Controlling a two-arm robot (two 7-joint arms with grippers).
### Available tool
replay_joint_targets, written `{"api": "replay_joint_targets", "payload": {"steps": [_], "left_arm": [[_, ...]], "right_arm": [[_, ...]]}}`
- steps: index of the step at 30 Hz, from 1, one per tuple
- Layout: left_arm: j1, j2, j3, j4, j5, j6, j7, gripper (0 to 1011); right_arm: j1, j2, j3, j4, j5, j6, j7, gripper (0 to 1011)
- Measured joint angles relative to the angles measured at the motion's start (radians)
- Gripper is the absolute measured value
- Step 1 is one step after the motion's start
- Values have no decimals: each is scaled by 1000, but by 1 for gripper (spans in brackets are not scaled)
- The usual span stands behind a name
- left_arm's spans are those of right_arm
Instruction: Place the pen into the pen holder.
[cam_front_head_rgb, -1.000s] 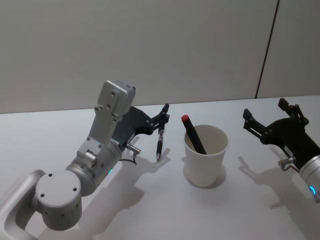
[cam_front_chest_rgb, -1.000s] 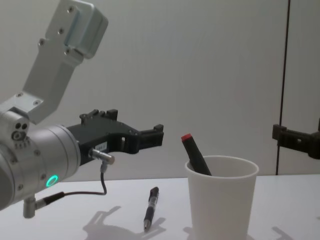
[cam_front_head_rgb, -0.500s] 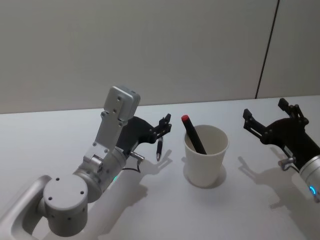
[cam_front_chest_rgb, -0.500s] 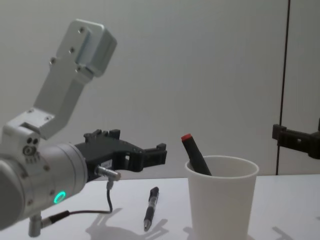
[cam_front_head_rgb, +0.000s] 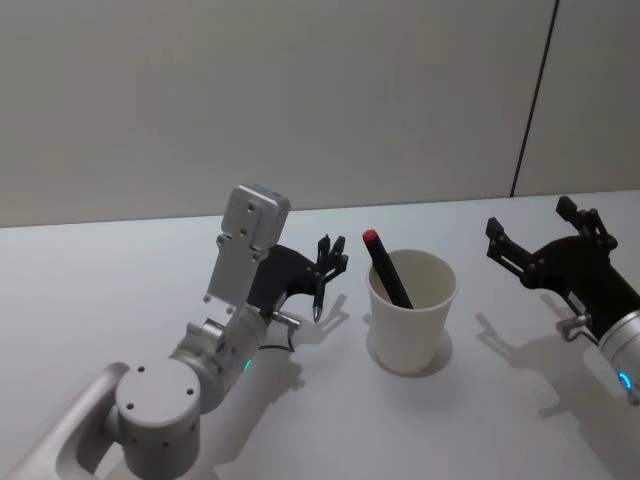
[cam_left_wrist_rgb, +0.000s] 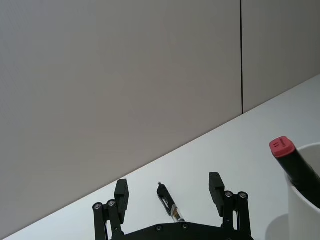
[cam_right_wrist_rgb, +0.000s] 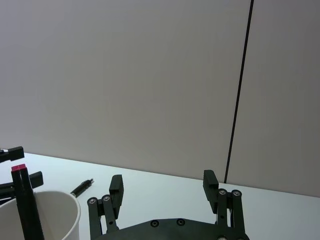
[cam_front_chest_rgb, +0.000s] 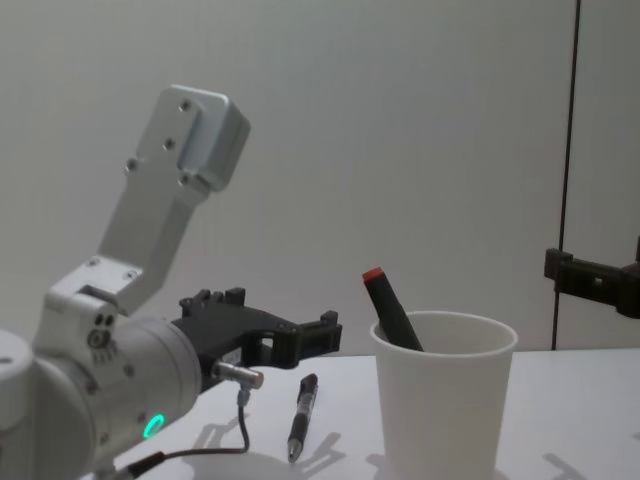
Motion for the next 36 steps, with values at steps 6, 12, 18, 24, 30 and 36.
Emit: {"api": "replay_joint_targets", "payload": {"steps": [6,12,18,24,30,36], "left_arm": [[-11,-23,5,37,-2,-11,7,1001],[-26,-47,10,78,-2,-19,6,1001],[-37,-64,14,114,4,-19,-4,1001],[-43,-73,16,140,18,-12,-15,1001],[-43,-75,15,156,29,-3,-22,1001],[-40,-73,12,164,34,5,-27,1001]], "right_arm": [[0,0,0,0,0,0,0,1001],[0,0,0,0,0,0,0,1001],[0,0,0,0,0,0,0,1001],[0,0,0,0,0,0,0,1001],[0,0,0,0,0,0,0,1002],[0,0,0,0,0,0,0,1001]]}}
